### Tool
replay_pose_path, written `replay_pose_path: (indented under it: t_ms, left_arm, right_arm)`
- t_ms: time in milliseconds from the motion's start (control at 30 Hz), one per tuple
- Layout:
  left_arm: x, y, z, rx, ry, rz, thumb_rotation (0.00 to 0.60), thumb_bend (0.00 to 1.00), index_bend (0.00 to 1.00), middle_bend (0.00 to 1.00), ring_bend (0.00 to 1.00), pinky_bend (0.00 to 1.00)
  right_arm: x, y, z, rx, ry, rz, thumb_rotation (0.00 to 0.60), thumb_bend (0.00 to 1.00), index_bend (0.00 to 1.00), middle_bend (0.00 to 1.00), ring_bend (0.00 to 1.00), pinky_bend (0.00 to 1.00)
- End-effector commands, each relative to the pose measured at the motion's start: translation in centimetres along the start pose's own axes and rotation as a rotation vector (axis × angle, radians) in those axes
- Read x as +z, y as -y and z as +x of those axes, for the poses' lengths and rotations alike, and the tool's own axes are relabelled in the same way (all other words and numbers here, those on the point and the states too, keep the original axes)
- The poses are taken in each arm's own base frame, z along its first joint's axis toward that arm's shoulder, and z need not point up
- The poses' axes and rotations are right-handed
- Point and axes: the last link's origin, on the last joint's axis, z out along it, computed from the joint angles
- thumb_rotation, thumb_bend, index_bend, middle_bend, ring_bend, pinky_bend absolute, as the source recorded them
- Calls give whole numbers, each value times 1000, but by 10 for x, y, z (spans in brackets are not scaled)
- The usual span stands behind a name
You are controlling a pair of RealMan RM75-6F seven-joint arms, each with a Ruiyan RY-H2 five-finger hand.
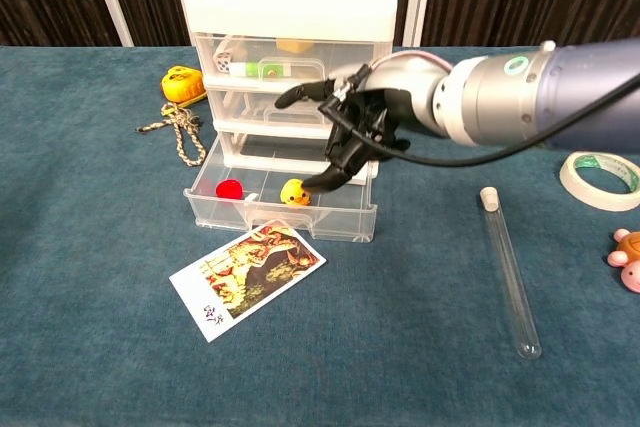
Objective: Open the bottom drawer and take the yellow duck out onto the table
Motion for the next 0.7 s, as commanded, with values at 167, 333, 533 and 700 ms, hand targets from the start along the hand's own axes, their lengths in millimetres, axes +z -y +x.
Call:
replay_pose_path:
  t_ms: [167,333,533,700]
  left_arm:
    - [0,-1,0,-1,-4,-8,600,461,0,0,0,0]
    - [0,0,0,1,-2,-6,600,461,0,0,0,0]
    - [0,0,0,3,0,-4,600,461,0,0,0,0]
    - [0,0,-1,7,1,-2,600,461,0,0,0,0]
  right_arm:
    - [20,-3,12,-250,-105,28,600,314,200,994,1000,1000]
    - [31,-2,7,-443,-243,93,600,274,252,1000,1000,1000]
    - [38,-6,-6,-651,-251,173,600,220,255,1000,1000,1000]
    - [44,-7,-16,-728,-238,220,600,181,255,1000,1000,1000]
